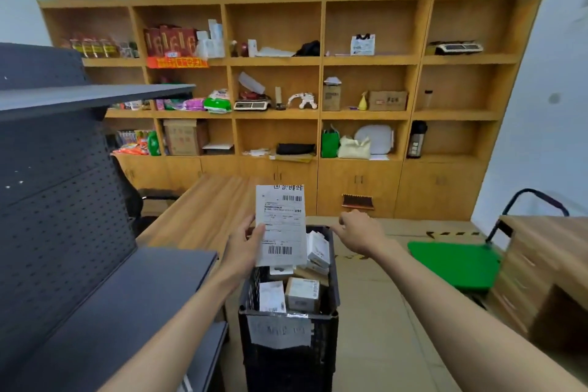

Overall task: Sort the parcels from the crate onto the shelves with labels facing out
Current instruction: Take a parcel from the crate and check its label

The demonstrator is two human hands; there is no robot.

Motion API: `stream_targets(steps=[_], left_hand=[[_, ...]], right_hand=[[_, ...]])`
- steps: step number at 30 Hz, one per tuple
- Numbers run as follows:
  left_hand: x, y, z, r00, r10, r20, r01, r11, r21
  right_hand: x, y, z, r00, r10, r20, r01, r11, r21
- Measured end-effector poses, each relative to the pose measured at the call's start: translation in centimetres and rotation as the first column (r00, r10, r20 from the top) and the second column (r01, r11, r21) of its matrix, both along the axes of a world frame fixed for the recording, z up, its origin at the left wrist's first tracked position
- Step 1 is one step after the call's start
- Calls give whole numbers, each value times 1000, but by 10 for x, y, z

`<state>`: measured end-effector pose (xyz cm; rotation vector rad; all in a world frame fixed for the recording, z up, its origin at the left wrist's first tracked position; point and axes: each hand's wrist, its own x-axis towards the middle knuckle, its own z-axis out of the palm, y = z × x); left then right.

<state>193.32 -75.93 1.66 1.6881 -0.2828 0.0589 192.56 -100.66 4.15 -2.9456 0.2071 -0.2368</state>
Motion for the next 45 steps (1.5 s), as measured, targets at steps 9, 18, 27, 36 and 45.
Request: stream_targets(steps=[9, 18, 27, 36, 45], left_hand=[[126, -9, -9, 991, -85, -100, 78, 995, -68], [226, -36, -45, 981, -74, -180, 68, 997, -36], [345, -112, -119, 958, 87, -273, -80, 996, 38], [422, -197, -216, 881, 42, -472, 100, 957, 273], [457, -226, -282, 799, 36, -601, 226, 907, 355]], right_hand=[[108, 14, -6, 997, -38, -66, 45, 993, 110], [193, -5, -48, 990, -75, -121, 116, 920, 374], [304, -32, -122, 984, -58, -166, 172, 509, 844], [387, -100, -240, 916, -89, -390, 400, 230, 887], [423, -115, -305, 811, -52, -582, 580, 200, 790]])
